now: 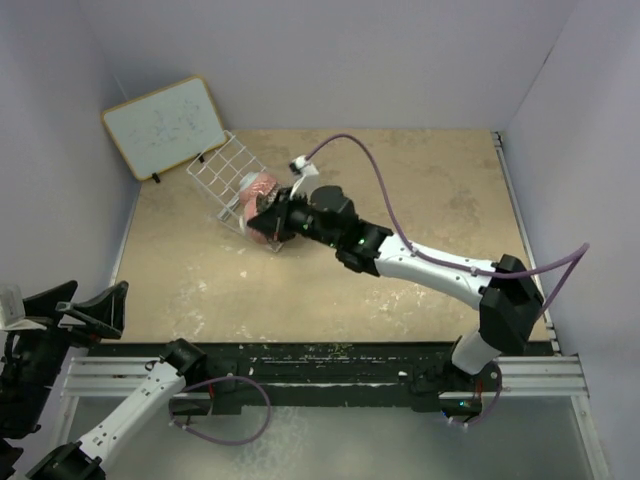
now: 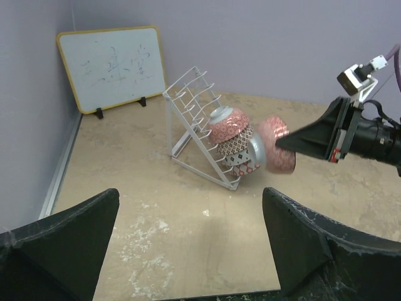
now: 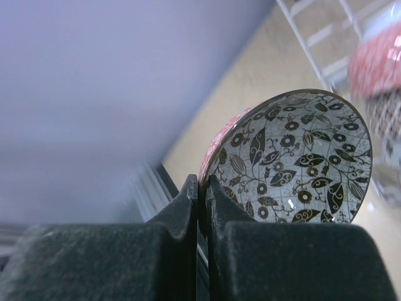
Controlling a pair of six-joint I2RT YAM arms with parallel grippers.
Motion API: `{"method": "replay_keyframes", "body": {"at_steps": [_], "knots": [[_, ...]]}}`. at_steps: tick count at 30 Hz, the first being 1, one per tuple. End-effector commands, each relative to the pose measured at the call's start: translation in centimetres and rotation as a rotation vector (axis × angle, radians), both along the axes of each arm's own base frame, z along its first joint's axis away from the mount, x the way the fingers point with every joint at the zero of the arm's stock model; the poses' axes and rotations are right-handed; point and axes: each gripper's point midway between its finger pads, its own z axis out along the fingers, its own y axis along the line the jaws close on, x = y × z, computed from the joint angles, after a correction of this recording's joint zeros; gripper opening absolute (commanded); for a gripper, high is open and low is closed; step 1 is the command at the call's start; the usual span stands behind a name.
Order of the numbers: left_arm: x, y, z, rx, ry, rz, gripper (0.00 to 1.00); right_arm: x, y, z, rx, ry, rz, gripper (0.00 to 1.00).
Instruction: Load the bowls into the dish rack
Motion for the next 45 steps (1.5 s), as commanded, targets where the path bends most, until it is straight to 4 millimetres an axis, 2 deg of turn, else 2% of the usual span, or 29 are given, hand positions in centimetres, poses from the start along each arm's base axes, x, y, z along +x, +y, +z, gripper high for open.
{"method": "replay_keyframes", "body": {"at_steps": [1, 4, 6, 7, 12, 18, 21, 27, 36, 45], "knots": [[0.0, -0.1, 1.3, 0.001, -0.026, -0.013, 0.99, 0.4, 0.0, 11.4, 0.519, -0.092, 0.166, 0.0], [-0.1, 0.0, 1.7, 0.002, -0.033, -0.014, 0.99, 1.9, -1.5, 14.1, 0.74, -0.106, 0.198, 0.0], [-0.2, 0.2, 1.9, 0.004, -0.038, -0.01, 0.99, 2.8, -2.4, 15.1, 0.898, -0.11, 0.23, 0.0], [-0.3, 0.3, 2.0, 0.006, -0.039, -0.007, 0.99, 2.5, -3.6, 16.8, 1.02, -0.126, 0.266, 0.0], [-0.9, 1.1, 2.4, 0.011, -0.042, 0.012, 0.99, 4.1, -5.2, 18.0, 1.268, -0.175, 0.279, 0.0], [-1.6, 1.7, 2.6, 0.009, -0.048, 0.021, 0.99, 7.8, -5.9, 17.2, 1.42, -0.174, 0.167, 0.0], [-1.7, 1.8, 2.4, 0.008, -0.046, 0.025, 0.99, 8.7, -6.0, 17.4, 1.445, -0.196, 0.128, 0.0], [-1.7, 2.0, 2.3, 0.01, -0.045, 0.027, 0.99, 10.0, -6.4, 17.0, 1.461, -0.209, 0.053, 0.0], [-1.7, 2.1, 2.1, 0.012, -0.039, 0.031, 0.99, 12.2, -5.4, 14.1, 1.502, -0.091, 0.031, 0.0], [-1.6, 2.0, 2.1, 0.009, -0.037, 0.029, 0.99, 12.9, -5.1, 12.7, 1.515, -0.037, 0.012, 0.0]]}}
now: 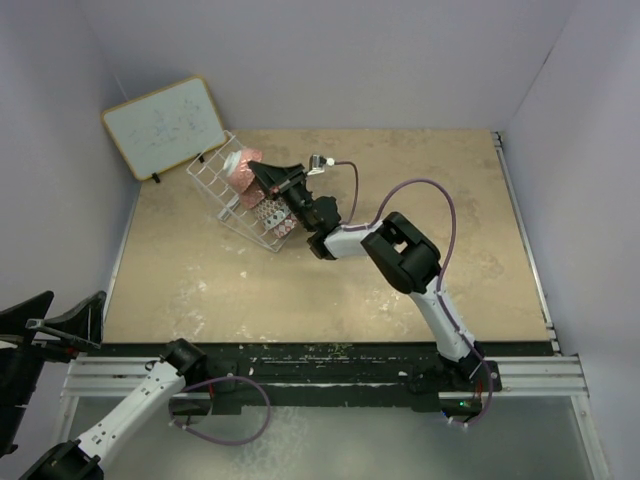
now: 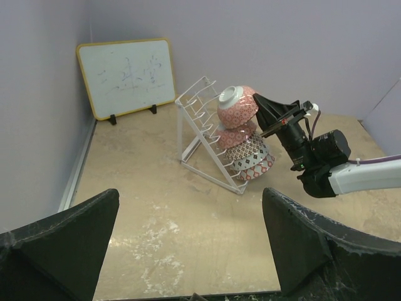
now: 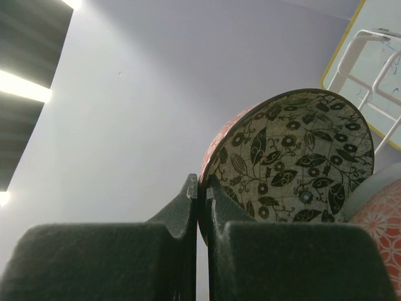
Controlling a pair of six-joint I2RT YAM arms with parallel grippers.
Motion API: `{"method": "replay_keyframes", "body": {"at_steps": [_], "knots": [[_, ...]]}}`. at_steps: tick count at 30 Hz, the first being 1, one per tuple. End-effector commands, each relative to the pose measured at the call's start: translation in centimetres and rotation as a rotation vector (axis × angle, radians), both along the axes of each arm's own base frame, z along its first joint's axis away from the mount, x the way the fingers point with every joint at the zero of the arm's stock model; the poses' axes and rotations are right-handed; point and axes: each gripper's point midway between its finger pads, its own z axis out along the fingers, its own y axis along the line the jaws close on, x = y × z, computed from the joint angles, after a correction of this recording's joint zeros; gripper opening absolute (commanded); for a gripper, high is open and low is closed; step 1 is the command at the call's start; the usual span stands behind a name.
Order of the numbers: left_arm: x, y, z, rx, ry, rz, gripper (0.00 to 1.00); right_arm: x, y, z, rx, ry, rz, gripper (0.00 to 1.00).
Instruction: Load the bowls into the dish rack
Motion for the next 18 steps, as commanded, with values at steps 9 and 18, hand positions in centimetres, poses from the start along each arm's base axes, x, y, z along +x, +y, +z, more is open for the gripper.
{"method": "replay_keyframes", "body": {"at_steps": [9, 18], "knots": [[0.5, 0.0, 0.5, 0.004, 0.001, 0.006, 0.99, -4.1, -5.2, 9.1, 0.407, -0.235, 0.019, 0.0], [0.5, -0.1, 0.4, 0.0, 0.002, 0.004, 0.99, -3.9, -5.0, 8.0, 0.422, -0.187, 0.029, 0.0]]}}
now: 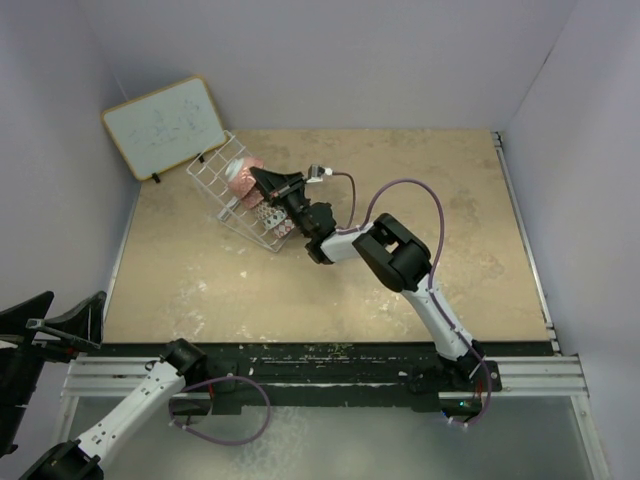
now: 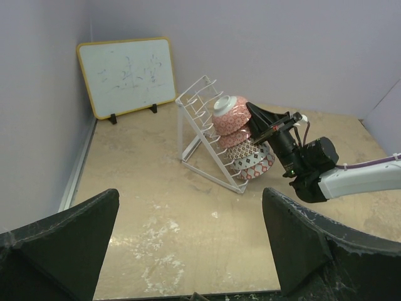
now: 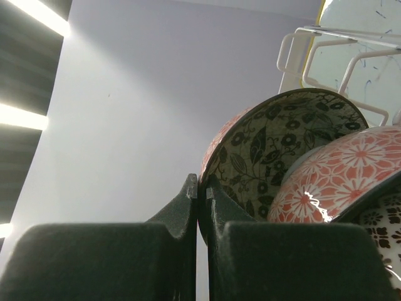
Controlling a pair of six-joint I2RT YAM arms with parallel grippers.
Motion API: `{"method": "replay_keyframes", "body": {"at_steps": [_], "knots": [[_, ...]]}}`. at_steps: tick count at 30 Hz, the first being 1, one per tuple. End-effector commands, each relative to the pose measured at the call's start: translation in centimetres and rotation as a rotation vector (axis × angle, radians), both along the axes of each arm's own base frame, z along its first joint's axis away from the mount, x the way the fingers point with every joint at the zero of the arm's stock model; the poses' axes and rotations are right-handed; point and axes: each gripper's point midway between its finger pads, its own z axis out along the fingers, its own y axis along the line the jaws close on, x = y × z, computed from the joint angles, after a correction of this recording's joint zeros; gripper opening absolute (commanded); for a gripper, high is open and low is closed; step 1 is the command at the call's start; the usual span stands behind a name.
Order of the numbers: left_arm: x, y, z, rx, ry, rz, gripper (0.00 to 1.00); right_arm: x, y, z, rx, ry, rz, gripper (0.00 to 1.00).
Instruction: Load the bowls into the dish rack
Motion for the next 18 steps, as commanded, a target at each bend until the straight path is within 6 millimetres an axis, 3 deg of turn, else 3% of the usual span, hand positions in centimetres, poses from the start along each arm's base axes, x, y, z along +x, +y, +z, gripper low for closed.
{"method": "replay_keyframes", "body": {"at_steps": [1, 9, 18], "knots": [[0.5, -0.1, 0.4, 0.0, 0.0, 0.004, 0.99, -5.1, -5.5, 11.8, 0.381, -0.291, -0.001, 0.0], [0.5, -0.2, 0.5, -0.003, -0.001, 0.001, 0.99, -5.0, -6.0, 10.8, 0.376, -0.234, -0.029, 0.0], [0.6, -0.3, 0.6, -0.004, -0.002, 0.0, 0.99, -4.9, -6.6, 10.7, 0.384, -0.198, -0.055, 0.2]]}}
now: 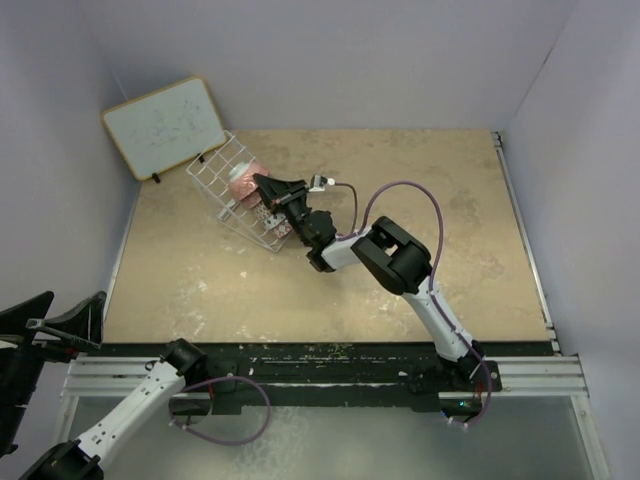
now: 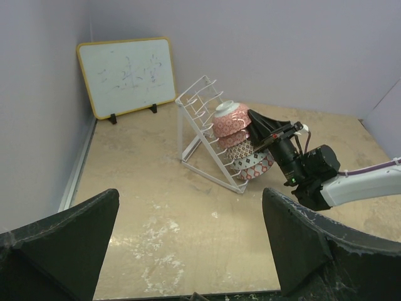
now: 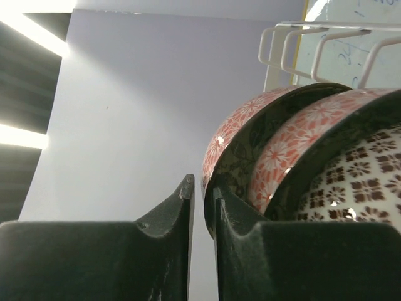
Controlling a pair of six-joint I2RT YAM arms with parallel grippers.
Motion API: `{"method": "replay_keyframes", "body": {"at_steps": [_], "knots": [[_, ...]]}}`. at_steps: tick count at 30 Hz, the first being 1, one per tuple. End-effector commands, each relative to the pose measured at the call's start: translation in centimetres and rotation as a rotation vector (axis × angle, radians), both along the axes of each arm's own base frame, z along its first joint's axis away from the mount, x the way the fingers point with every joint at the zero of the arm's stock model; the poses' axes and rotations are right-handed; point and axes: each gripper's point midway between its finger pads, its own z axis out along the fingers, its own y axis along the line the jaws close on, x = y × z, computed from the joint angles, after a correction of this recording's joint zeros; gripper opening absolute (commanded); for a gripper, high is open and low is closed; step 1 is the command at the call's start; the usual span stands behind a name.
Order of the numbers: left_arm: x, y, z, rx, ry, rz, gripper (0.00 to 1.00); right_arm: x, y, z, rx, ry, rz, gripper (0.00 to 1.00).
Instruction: Load the bowls into the dish rack
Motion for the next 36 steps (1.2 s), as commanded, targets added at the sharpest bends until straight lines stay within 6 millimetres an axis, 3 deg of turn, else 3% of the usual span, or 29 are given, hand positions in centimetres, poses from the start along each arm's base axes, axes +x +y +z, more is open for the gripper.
{"method": "replay_keyframes", "body": {"at_steps": [1, 13, 25, 30, 36], "knots": [[0.6, -0.3, 0.6, -0.003, -0.002, 0.0, 0.99, -4.3, -5.9, 12.0, 0.354, -0.262, -0.038, 0.2], [0.7, -0.4, 0.8, -0.008, -0.006, -0.003, 0.99, -4.7, -6.9, 11.4, 0.319, -0.203, -0.064, 0.28], [0.4, -0.4, 0.8, -0.023, -0.01, -0.009, 0.99, -3.8, -4.7, 10.0, 0.264, -0.145, -0.027, 0.39], [0.3, -0.2, 0.9, -0.026, -0.016, -0.004, 0.99, -3.6, -3.9, 10.0, 0.232, -0.116, -0.029, 0.41], [0.1, 0.0, 0.9, -0.03, -0.024, -0.005, 0.99, -3.2, -3.2, 8.7, 0.156, -0.037, -0.034, 0.43]]}}
